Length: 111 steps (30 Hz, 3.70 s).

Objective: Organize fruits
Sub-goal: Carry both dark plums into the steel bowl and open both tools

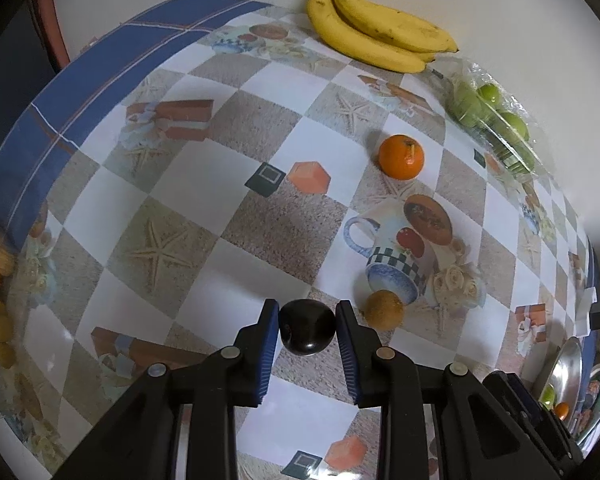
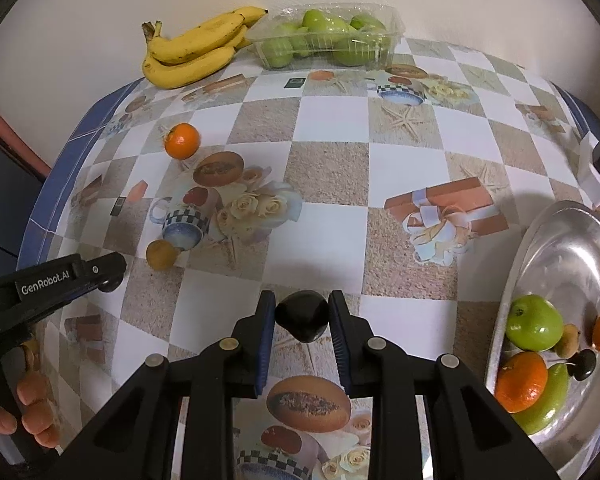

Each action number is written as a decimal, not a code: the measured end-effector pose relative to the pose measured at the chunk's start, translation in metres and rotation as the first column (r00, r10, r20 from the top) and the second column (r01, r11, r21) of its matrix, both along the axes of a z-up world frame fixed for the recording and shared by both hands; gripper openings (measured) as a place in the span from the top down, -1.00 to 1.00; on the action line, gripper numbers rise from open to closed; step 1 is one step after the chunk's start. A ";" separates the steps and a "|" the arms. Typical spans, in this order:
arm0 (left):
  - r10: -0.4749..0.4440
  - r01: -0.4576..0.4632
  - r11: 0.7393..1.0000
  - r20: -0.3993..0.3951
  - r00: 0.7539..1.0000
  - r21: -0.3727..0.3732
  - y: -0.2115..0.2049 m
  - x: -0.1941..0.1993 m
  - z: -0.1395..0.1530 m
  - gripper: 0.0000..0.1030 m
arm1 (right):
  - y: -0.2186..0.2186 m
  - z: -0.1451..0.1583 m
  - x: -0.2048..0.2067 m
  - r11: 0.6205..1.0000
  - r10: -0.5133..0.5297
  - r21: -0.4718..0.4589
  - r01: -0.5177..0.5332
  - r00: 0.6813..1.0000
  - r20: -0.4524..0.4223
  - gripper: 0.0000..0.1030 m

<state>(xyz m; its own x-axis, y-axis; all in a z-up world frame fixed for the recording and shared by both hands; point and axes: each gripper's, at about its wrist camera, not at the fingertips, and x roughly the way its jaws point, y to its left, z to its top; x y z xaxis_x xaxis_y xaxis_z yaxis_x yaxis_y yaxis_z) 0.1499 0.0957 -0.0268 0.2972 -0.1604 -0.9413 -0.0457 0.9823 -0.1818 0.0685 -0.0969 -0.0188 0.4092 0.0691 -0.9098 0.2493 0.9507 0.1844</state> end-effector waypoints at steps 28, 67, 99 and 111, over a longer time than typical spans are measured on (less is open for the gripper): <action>-0.061 0.053 0.993 0.076 0.995 0.104 -0.077 -0.035 0.035 0.40 | -0.058 0.036 -0.033 0.997 -0.081 0.001 0.081 0.997 0.015 0.46; -0.487 0.464 0.873 0.210 0.848 0.153 -0.293 -0.128 0.069 0.40 | -0.240 0.055 -0.142 0.900 -0.427 -0.074 0.429 0.903 0.048 0.45; -0.570 0.568 0.820 0.173 0.803 0.067 -0.336 -0.112 0.020 0.39 | -0.248 0.008 -0.118 0.911 -0.411 -0.022 0.412 0.911 0.033 0.45; -0.567 0.567 0.823 0.138 0.812 0.041 -0.337 -0.105 0.006 0.39 | -0.247 -0.003 -0.110 0.908 -0.416 -0.037 0.416 0.909 0.017 0.44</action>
<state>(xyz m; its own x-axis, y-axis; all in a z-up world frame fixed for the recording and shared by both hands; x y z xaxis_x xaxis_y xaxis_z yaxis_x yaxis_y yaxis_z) 0.0447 -0.2409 -0.0208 0.2790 -0.3428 -0.8970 0.5447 0.8258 -0.1462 -0.0419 -0.3442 -0.0219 0.4010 -0.1446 -0.9046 0.6224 0.7675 0.1532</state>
